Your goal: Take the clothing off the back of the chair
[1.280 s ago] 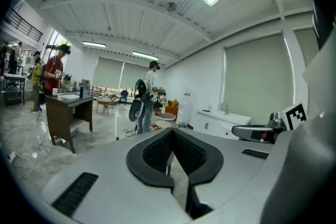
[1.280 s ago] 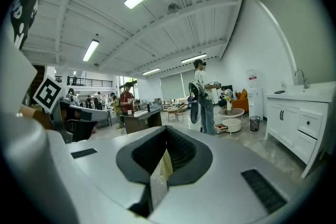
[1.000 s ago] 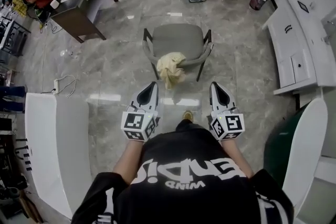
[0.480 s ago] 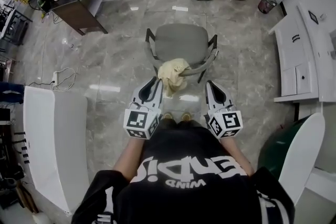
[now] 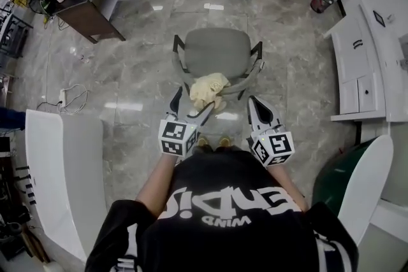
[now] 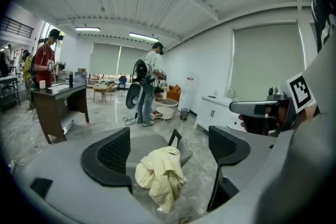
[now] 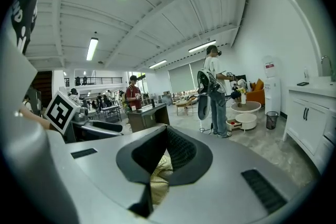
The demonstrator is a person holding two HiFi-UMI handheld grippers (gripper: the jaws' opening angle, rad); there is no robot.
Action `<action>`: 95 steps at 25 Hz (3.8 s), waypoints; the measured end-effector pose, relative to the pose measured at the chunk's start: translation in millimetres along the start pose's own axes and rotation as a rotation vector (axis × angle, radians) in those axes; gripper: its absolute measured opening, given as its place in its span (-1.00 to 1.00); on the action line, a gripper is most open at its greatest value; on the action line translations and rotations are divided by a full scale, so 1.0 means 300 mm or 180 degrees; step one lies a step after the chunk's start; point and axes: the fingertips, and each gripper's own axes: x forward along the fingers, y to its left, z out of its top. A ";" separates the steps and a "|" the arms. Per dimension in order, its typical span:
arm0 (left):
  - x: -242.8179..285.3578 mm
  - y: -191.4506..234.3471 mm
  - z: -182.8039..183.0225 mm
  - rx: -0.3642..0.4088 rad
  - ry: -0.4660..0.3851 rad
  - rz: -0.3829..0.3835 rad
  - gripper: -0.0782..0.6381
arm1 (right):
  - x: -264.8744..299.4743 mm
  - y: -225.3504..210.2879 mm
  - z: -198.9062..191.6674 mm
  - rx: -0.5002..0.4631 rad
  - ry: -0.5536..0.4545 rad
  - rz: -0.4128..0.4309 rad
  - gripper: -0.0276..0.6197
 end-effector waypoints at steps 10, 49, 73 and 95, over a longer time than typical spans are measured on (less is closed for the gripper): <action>0.271 0.038 -0.326 0.0169 0.0846 -0.0153 0.49 | 0.003 -0.080 -0.006 0.0060 0.0065 -0.0205 -0.87; 0.205 0.117 0.001 -0.0104 0.0120 0.0162 -0.43 | -0.029 -0.128 -0.045 0.0100 0.0146 -0.0412 -0.87; -0.087 0.026 0.501 0.0016 -0.0652 0.0327 -0.43 | -0.033 -0.086 -0.085 0.0039 0.0257 0.0107 -0.87; -0.860 -0.294 0.319 0.0234 -0.0991 0.0224 -0.43 | -0.595 0.431 -0.213 -0.0035 0.0046 0.0013 -0.87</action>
